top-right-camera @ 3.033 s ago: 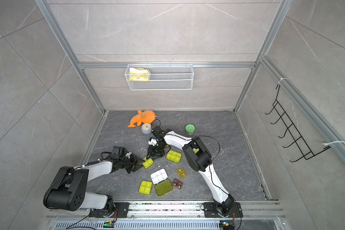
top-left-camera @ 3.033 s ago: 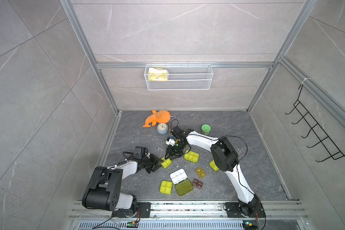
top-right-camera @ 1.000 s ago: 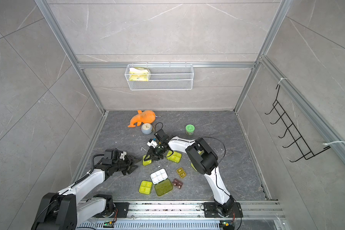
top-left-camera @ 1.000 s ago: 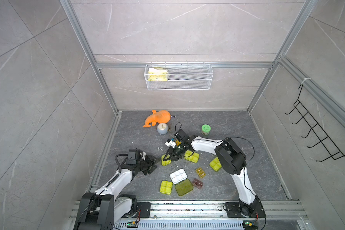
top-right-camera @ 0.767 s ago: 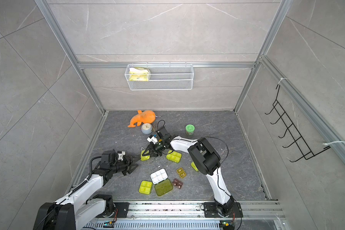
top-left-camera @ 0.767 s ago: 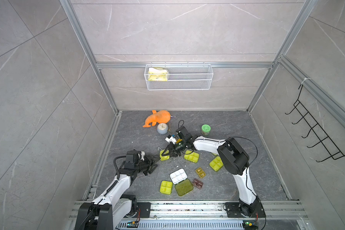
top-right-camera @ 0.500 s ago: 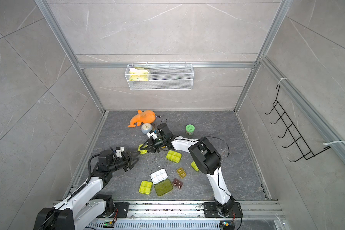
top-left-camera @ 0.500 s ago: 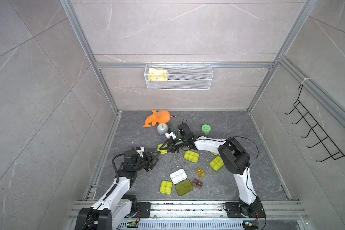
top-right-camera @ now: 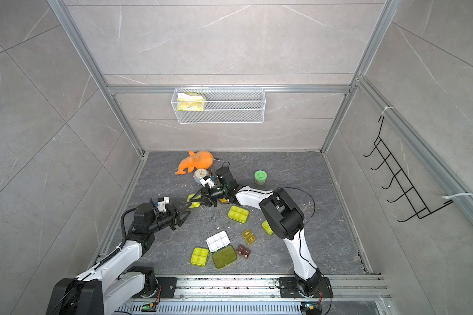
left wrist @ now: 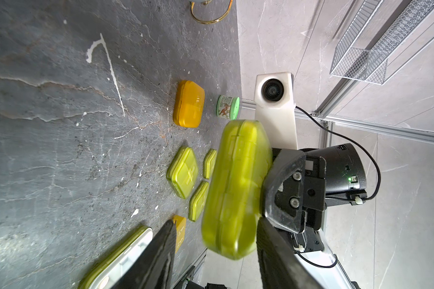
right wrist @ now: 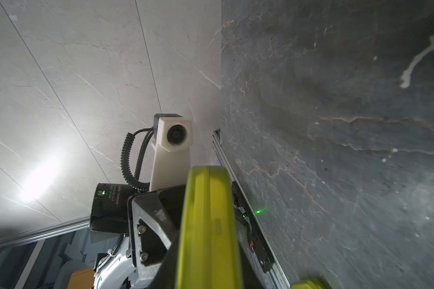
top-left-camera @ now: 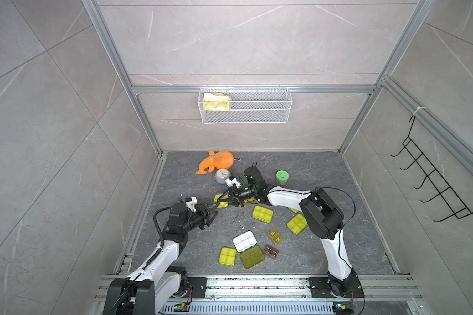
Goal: Close pillboxes
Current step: Pick up the pillbox at the center of the board, then place the pillbox at the center of the board.
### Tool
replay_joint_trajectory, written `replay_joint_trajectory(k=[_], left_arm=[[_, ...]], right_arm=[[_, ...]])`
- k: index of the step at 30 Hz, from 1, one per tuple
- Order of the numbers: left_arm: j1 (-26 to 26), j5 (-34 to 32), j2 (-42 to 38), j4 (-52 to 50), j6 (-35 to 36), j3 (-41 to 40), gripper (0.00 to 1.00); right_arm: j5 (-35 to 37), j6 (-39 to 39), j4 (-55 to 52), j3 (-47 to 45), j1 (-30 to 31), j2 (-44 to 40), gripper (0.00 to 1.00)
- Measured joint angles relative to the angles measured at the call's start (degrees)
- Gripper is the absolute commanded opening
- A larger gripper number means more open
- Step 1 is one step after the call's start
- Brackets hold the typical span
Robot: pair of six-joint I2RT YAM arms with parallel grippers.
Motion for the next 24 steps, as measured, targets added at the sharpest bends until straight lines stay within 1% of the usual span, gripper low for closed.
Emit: replay_joint_trajectory(k=[3,6,9,15,20,24], left_arm=[[0.00,-0.07,-1.33,-3.63,0.74,0.48,0.53],[0.13,-0.59,-4.48,-12.17,3.43,2.99,0.53],[0.55,-1.66,-8.59,-19.56,6.23,5.66,0.54],[1.11,-2.84,-14.19,-29.31,9.01,6.88,0.54],[1.14,-3.19,-16.59,-36.24,10.12,6.88,0.54],[1.14,-3.32,-18.34,-40.81,10.84,6.88,0.54]], right_arm=[[2.40,-7.58,-12.46,3.78,0.00,0.20,0.26],[6.47,-17.03,-27.15,12.46,0.00,1.42,0.26],[9.31,-23.39,-35.71,18.40,-0.07,2.38,0.26],[12.96,-30.86,-47.36,28.02,-0.22,9.84,0.26],[14.82,-34.07,-53.99,31.85,-0.22,15.63,0.26],[15.19,-35.54,-56.52,33.24,-0.22,17.49,0.26]])
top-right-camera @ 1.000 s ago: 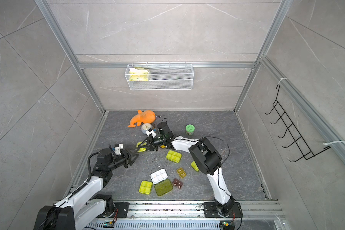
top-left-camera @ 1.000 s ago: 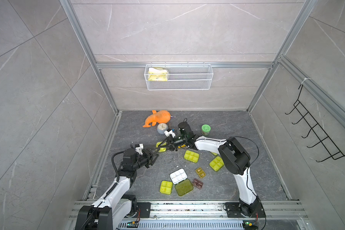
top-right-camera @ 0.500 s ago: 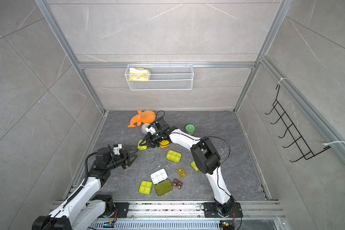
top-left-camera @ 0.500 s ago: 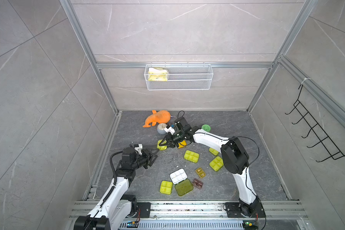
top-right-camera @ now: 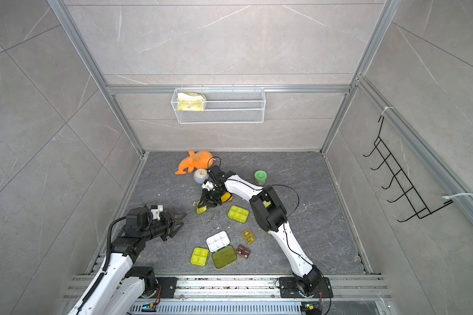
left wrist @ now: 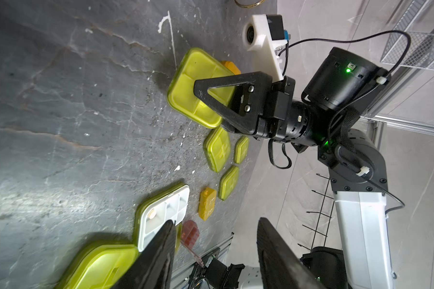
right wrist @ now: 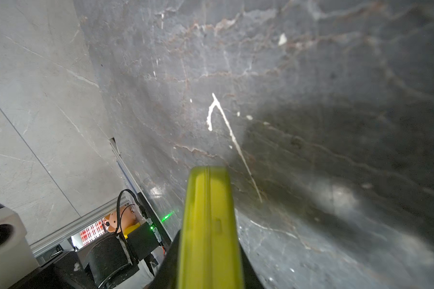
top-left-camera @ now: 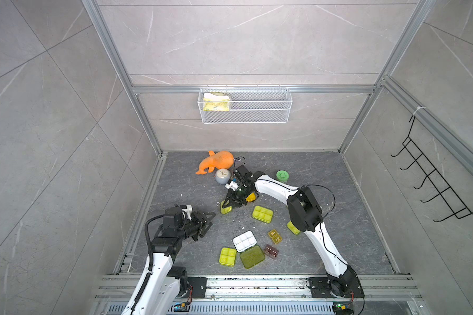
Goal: Close pillboxes
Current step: Place the pillbox at the center of the board.
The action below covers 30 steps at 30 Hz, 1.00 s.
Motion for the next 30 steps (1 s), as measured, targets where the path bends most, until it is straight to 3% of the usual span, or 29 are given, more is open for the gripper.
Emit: replay_joint_trajectory(k=[15,25,30], left_arm=[[0.00,-1.25,-4.07,-4.81,0.02,-0.02,0.55],[0.00,-1.27,-6.64,-5.77,-1.27,-1.44,0.55],[0.00,-1.27,-6.73,-6.01,-1.57,-1.90,0.56]], right_arm=[[1.92,-4.52,-6.36,0.85,0.00,0.44,0.39],[4.42,-7.54,-9.38,0.15,-0.04,-0.31,0.61],[5.38,-8.20,-9.62,-1.99,-0.26,-2.01,0.67]])
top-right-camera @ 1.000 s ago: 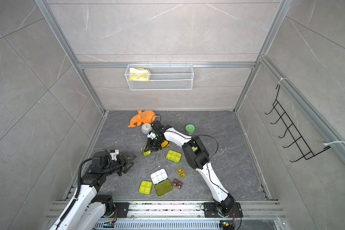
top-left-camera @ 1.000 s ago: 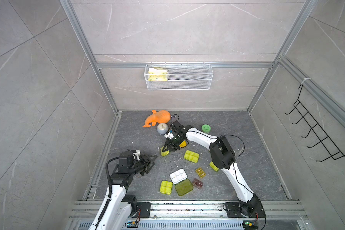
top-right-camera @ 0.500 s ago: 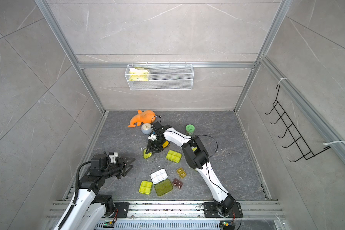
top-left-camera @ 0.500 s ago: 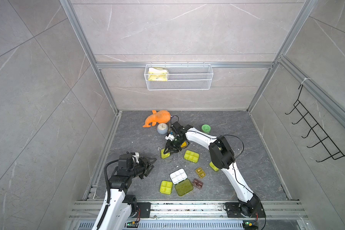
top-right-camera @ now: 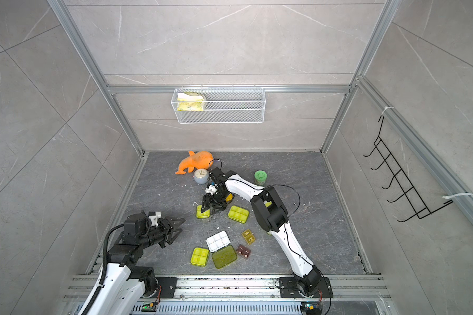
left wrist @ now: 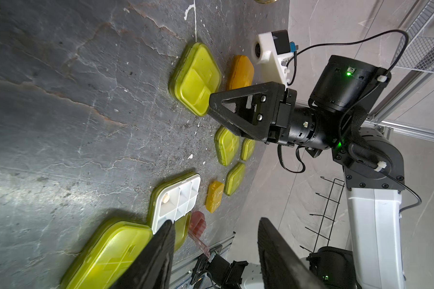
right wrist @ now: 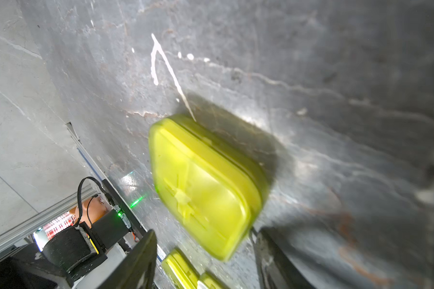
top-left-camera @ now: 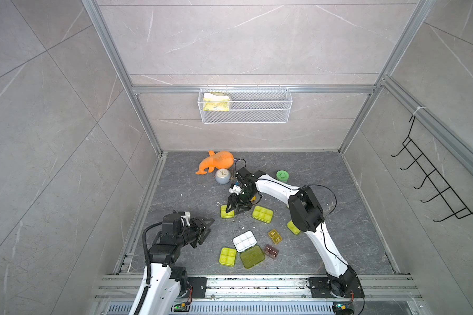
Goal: Close pillboxes
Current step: Place the pillbox at the center of the board.
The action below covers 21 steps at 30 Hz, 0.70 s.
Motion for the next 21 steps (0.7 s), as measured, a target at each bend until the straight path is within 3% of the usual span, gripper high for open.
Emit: replay_joint_trajectory(k=[21], left_arm=[[0.00,0.44,7.26,1.90,-0.04,-0.04,0.61]], right_arm=[[1.97,-0.79,-0.17,-3.80,-0.63,-9.62,0.72]])
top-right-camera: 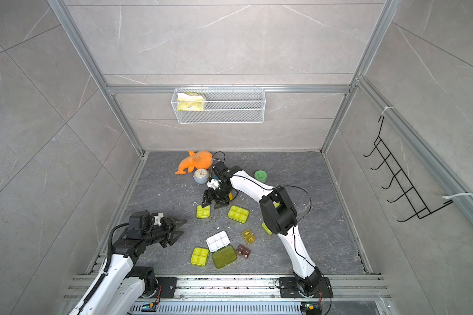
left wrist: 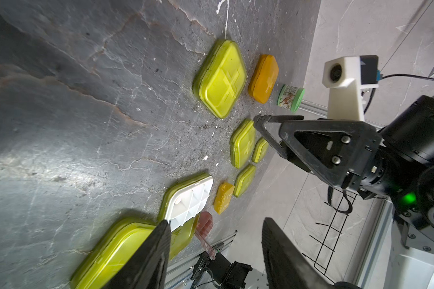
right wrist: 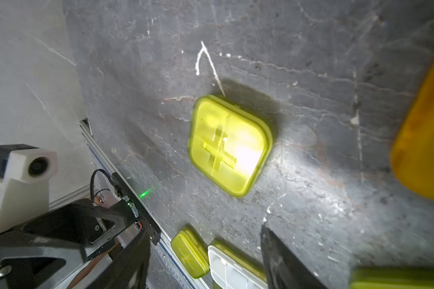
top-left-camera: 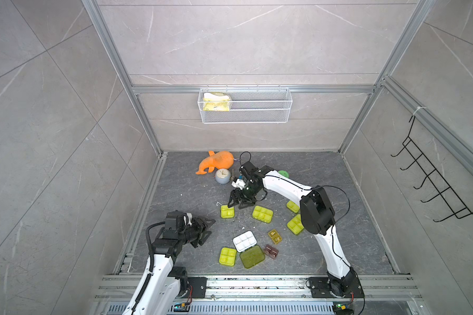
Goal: Close pillboxes
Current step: Place the pillbox at the center of the board.
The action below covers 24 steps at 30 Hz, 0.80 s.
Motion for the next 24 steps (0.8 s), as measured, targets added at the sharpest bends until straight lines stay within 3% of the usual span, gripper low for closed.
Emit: replay_joint_trajectory(k=[13,24], left_arm=[[0.00,1.86,7.45,4.31,0.96,-0.11,0.64],[-0.09,4.63,14.95,8.90,1.62,-0.87,0.66]], right_arm=[[2.05,-0.02,0.00,-7.85,0.00,-9.05,0.74],[2.29,0.04,0.92,-24.98,0.00,-20.90,0.76]])
